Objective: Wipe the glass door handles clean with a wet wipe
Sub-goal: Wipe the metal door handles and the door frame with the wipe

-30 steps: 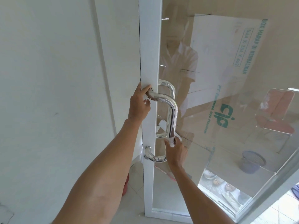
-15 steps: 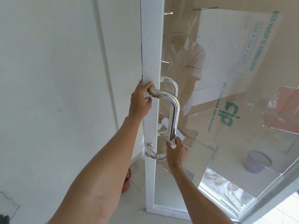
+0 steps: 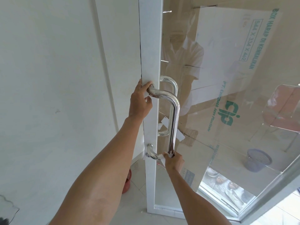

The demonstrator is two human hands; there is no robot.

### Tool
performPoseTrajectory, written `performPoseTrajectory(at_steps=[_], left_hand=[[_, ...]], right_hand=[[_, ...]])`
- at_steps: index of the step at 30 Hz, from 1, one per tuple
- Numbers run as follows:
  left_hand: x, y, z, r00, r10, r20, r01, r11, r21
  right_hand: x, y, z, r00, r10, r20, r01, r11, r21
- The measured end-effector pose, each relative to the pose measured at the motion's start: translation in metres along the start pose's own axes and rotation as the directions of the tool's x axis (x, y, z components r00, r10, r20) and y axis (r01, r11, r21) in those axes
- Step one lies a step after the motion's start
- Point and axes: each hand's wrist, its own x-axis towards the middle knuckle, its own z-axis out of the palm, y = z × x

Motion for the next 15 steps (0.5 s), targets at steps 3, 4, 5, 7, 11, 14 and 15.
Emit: performPoseTrajectory(at_steps=[3, 4, 5, 7, 11, 14, 15], left_hand=[[-0.001, 0.000, -0.001, 1.000, -0.001, 0.007, 0.001, 1.000, 0.018], [-0.002, 0.000, -0.002, 1.000, -0.001, 0.012, 0.001, 1.000, 0.030], [-0.002, 0.001, -0.003, 1.000, -0.003, 0.015, 0.002, 0.999, 0.041], [-0.002, 0.002, -0.004, 1.000, -0.008, 0.012, 0.007, 0.998, 0.068], [-0.003, 0.007, -0.005, 0.999, -0.038, 0.010, 0.037, 0.996, 0.078], [-0.003, 0.010, -0.006, 0.998, -0.055, 0.017, 0.053, 0.996, 0.068], [-0.004, 0.010, -0.007, 0.998, -0.057, 0.015, 0.056, 0.996, 0.065]], right_hand=[[-0.002, -0.009, -0.009, 0.989, -0.146, -0.036, 0.143, 0.988, -0.060], [-0.002, -0.015, -0.013, 0.980, -0.194, -0.051, 0.190, 0.979, -0.077], [-0.002, -0.021, -0.016, 0.968, -0.243, -0.062, 0.237, 0.968, -0.087], [-0.003, -0.038, -0.025, 0.936, -0.339, -0.089, 0.332, 0.939, -0.084], [-0.003, -0.091, -0.044, 0.870, -0.469, -0.154, 0.467, 0.883, -0.051], [0.000, -0.137, -0.057, 0.805, -0.548, -0.228, 0.539, 0.836, -0.104], [0.000, -0.150, -0.062, 0.788, -0.565, -0.245, 0.554, 0.824, -0.120]])
